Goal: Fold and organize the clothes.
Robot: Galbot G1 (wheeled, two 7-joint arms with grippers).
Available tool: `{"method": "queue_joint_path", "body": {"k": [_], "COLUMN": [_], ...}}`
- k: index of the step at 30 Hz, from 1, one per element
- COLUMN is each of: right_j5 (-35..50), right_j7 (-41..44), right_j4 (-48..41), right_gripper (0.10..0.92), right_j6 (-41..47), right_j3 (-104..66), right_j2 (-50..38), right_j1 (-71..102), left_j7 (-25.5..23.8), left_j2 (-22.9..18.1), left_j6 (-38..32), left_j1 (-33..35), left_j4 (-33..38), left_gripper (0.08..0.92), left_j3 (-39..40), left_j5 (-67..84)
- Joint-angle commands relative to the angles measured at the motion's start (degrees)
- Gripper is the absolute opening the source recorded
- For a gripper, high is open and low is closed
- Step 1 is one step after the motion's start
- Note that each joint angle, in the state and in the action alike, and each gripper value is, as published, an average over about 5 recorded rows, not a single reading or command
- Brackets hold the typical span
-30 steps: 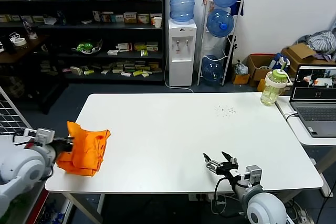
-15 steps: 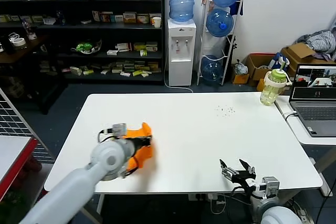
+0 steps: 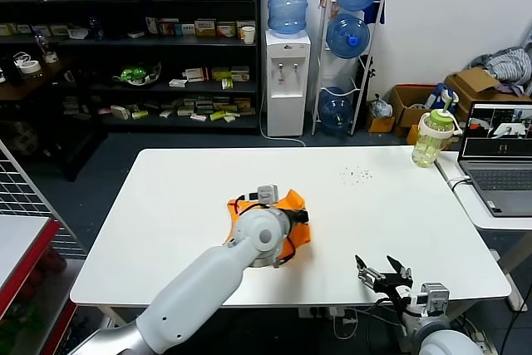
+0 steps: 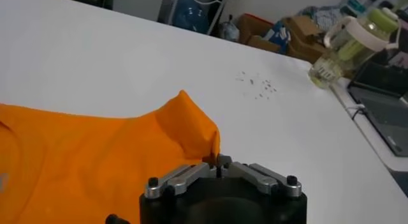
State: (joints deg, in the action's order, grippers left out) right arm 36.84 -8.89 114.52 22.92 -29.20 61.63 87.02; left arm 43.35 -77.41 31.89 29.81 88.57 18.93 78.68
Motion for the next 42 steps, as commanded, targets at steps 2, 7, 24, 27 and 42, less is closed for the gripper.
{"method": "queue_joint_path", "body": {"k": [2,7,24,27,42], "right_j5": [0.3,-0.1,-5.1,-10.7,-23.8], "right_j7": [0.1,2.4,18.7,20.9,21.8], "right_j4": [0.1,-0.4,-2.2,-3.2,-4.3], "right_gripper": [0.823,0.823,0.823,0.823,0.823], "right_j6": [-0.1,-2.7,-19.3,-24.6,-35.1], "right_j3": [-0.7,-0.7,-11.2,-13.1,-19.3], "right_j2": [-0.3,-0.3,3.2,6.3,16.7], "right_j1": [0.2,0.1,3.3,4.0,8.0], "left_j7": [1.0,-0.7,-46.3,-51.7,-58.8], "left_j2": [-9.9,-10.9,15.0,12.9,4.5], "left_j6": [-0.4,-1.2,-36.2,-47.0,-57.0], "left_j1": [-3.3,-2.8,44.2,53.5,67.2], "left_j4": [-7.4,-8.2,16.7,15.0,19.9], "left_gripper": [0.097,0.104,0.561,0.648,0.823], "left_j3": [3.3,1.5,-36.0,-46.3,-58.6], "left_j5": [-3.6,-5.6,-50.5,-57.4,-54.5]}}
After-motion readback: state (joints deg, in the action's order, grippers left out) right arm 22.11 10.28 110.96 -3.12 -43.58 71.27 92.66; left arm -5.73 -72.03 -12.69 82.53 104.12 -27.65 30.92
